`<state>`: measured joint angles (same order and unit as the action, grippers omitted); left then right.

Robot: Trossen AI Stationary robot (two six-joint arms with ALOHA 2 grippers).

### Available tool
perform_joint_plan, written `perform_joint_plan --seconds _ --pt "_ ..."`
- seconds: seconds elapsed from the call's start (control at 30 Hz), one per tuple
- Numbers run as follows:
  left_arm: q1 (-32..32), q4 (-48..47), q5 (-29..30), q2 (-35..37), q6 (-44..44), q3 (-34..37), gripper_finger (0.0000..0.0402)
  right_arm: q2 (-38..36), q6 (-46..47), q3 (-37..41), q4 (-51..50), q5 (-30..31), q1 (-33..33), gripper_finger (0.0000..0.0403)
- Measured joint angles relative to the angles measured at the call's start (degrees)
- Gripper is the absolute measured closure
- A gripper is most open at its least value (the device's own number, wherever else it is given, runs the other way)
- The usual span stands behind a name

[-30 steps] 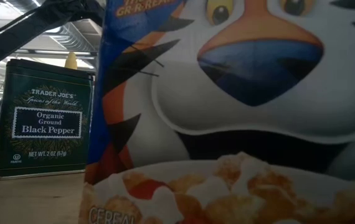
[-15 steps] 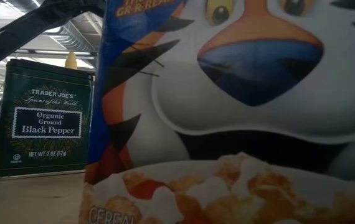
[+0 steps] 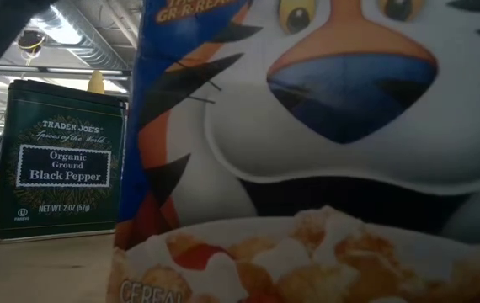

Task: Pick & Place Kitchen Items
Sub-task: Put the red cereal box into the green bin

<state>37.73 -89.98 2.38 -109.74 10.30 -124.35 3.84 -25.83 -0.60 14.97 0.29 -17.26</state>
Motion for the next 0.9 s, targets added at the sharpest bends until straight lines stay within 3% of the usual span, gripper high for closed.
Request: perform_joint_plan --seconds 0.17,0.37,0.53,0.77,0.9 --pt "-3.79 -0.04 -1.47 7.12 -3.63 0.34 0.0147 0.58 0.60 -0.12 0.32 -3.79 0.01 0.0095" --pt "-9.24 -0.04 -0.24 15.69 -10.02 0.34 0.0148 4.65 7.34 -7.95 -12.20 -1.16 0.01 0.0095" --pt "-15.78 -0.06 4.16 20.33 -12.72 0.34 0.0146 12.96 15.46 -15.59 -18.80 3.14 0.01 0.0095" --pt "-25.09 0.04 11.11 20.81 -16.75 0.72 0.0148 27.70 21.18 -27.63 -28.67 4.50 -0.02 0.0095" --pt "-30.56 0.13 15.10 21.58 -17.99 6.32 0.0146 34.89 27.88 -36.10 -37.22 4.55 -0.02 0.0095"
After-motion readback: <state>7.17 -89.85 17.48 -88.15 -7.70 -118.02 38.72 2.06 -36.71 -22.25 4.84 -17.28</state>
